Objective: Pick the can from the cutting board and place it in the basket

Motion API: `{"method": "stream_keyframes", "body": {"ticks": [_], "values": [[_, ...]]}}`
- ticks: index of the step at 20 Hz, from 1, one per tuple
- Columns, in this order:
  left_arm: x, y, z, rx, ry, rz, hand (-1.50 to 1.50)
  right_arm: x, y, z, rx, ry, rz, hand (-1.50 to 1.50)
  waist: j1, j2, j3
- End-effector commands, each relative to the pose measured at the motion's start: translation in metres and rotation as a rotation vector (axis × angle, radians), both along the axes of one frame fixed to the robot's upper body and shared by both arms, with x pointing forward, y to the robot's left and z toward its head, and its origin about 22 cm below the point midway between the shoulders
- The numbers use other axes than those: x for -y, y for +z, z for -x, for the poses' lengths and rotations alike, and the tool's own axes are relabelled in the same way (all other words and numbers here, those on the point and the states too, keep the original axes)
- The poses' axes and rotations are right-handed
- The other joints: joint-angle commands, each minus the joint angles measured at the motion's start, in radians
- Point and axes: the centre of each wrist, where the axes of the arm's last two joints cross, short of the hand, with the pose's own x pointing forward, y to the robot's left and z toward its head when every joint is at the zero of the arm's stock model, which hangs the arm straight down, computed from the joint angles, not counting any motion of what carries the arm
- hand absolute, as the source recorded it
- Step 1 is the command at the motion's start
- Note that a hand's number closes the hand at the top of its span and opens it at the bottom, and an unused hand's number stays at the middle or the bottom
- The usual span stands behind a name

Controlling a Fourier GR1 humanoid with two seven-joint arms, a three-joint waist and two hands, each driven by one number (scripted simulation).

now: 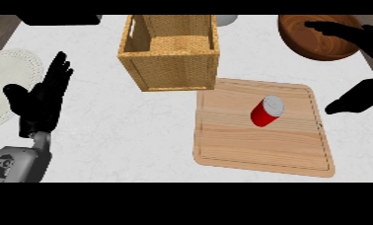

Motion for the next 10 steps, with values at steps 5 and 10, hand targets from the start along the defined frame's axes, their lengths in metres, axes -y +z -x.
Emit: {"method": "stream_keyframes", "body": {"ticks": [5, 10], "values": [[-0.003, 0.007, -0.007, 0.006, -0.01, -0.011, 0.0, 0.022, 0.04, 0.012, -0.195, 0.068, 0.081, -1.5, 0.009, 0.006, 0.003], [0.0, 0.0, -0.011, 0.007, -0.011, 0.004, 0.0, 0.008, 0.022, 0.01, -0.179, 0.037, -0.016, -1.5, 0.013, 0.007, 0.003]]}}
